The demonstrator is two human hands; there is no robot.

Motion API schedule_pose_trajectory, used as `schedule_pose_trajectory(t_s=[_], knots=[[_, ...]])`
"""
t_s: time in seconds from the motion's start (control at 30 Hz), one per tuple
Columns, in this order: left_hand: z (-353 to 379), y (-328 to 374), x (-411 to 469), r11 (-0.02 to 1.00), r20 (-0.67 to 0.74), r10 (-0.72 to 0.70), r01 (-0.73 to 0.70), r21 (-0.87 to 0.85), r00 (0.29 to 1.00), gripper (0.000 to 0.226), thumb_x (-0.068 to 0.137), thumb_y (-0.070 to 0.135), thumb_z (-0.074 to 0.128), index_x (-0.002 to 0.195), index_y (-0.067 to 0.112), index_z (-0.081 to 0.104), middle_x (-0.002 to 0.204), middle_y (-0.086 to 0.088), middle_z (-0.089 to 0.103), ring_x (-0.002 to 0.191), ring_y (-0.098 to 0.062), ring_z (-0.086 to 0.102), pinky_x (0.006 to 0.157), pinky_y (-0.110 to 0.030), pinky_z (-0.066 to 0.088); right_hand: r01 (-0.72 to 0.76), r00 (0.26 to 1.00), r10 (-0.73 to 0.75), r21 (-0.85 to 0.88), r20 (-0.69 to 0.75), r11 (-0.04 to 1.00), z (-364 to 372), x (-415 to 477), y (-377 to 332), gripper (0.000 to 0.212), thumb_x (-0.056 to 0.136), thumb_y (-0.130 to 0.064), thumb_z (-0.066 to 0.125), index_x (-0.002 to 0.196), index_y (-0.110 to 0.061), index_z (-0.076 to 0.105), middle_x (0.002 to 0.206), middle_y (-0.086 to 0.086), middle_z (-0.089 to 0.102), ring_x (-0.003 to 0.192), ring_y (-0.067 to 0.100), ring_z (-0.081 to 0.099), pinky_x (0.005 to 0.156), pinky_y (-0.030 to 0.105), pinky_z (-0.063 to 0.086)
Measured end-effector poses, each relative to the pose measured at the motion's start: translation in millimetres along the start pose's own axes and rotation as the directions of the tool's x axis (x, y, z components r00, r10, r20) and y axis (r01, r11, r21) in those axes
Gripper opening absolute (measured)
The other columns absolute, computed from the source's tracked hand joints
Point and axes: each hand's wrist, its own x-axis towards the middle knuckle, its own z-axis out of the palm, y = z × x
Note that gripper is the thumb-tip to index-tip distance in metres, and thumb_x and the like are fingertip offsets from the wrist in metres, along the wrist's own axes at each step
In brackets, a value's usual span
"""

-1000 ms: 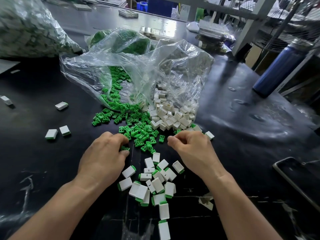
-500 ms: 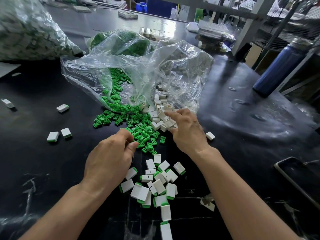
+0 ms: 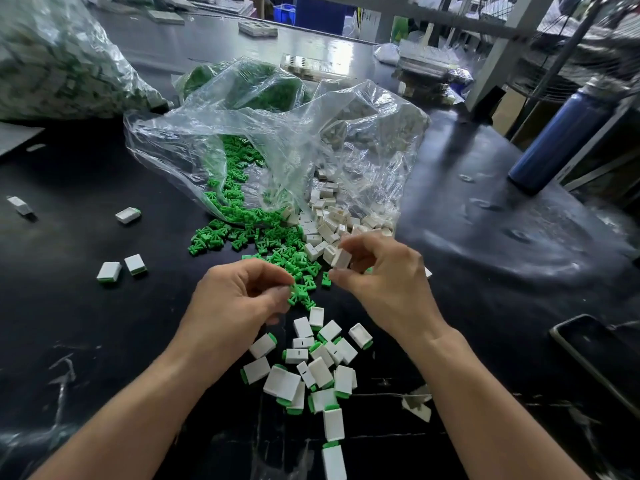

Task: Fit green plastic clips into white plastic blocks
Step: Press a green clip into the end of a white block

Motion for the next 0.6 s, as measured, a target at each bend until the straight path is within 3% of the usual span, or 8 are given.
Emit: schedule_pose_trajectory(t_s=[0.13,0.2,0.27,0.33,0.47,0.53,0.6], knots=[[3,11,-8,0.938,0.214,-0.079,0.145,-0.313,0.974,0.004,0.06,0.009,0.068,0.062,0.012,0.067,0.083,-0.006,0.073,0.07,-0.015,0.066,0.06,-0.022,0.055,0.086,0.996,-0.086,-0.021,-0.006,0.996,11,-19,-8,0.026,0.067,-0.015,0.08,0.09,-0.016,0.069,0.081,-0.004,0.062,0.07,0.01,0.058,0.069,0.023,0.049],[4,10,-9,0.931,0.259,-0.074,0.16,-0.328,0.963,0.005,0.061,0.009,0.067,0.066,0.01,0.066,0.089,-0.006,0.073,0.077,-0.02,0.064,0.071,-0.029,0.055,0.162,0.987,-0.163,-0.065,-0.005,0.985,17,-24,-10,0.025,0.068,-0.013,0.078,0.091,-0.013,0.07,0.084,-0.001,0.064,0.074,0.013,0.059,0.07,0.026,0.049],[6,9,-9,0.943,0.256,-0.082,0.158,-0.292,0.963,0.005,0.071,0.001,0.065,0.073,0.005,0.065,0.082,-0.012,0.069,0.077,-0.025,0.062,0.079,-0.035,0.054,0.221,0.975,-0.221,-0.09,0.014,0.971,22,-28,-11,0.025,0.067,-0.01,0.077,0.091,-0.012,0.07,0.085,0.0,0.064,0.076,0.012,0.058,0.069,0.026,0.049],[6,8,-8,0.947,0.231,-0.098,0.162,-0.276,0.968,0.006,0.075,-0.004,0.063,0.077,0.001,0.066,0.08,-0.02,0.068,0.075,-0.027,0.062,0.076,-0.034,0.056,0.249,0.968,-0.248,-0.084,0.022,0.965,24,-30,-11,0.025,0.067,-0.01,0.077,0.09,-0.012,0.069,0.083,0.0,0.063,0.074,0.011,0.055,0.067,0.025,0.049],[5,8,-7,0.926,0.21,-0.12,0.186,-0.328,0.97,0.009,0.066,0.005,0.066,0.074,0.001,0.068,0.08,-0.024,0.069,0.069,-0.028,0.066,0.064,-0.028,0.058,0.277,0.961,-0.277,-0.05,0.017,0.96,23,-32,-11,0.033,0.066,-0.013,0.077,0.098,-0.01,0.067,0.08,-0.005,0.057,0.072,0.006,0.049,0.065,0.027,0.049],[5,8,-6,0.895,0.194,-0.144,0.211,-0.392,0.97,0.009,0.061,0.007,0.066,0.068,0.003,0.069,0.075,-0.022,0.069,0.064,-0.026,0.068,0.057,-0.024,0.056,0.285,0.959,-0.284,-0.024,0.017,0.958,22,-32,-11,0.04,0.065,-0.015,0.079,0.102,-0.01,0.066,0.08,-0.008,0.054,0.071,0.007,0.051,0.064,0.03,0.052],[4,8,-6,0.873,0.183,-0.158,0.224,-0.433,0.97,0.007,0.057,0.009,0.068,0.063,0.007,0.072,0.07,-0.015,0.069,0.06,-0.021,0.068,0.054,-0.021,0.054,0.295,0.955,-0.295,-0.003,-0.006,0.955,21,-32,-11,0.033,0.066,-0.017,0.078,0.097,-0.01,0.068,0.081,-0.004,0.058,0.069,0.011,0.054,0.062,0.031,0.053]])
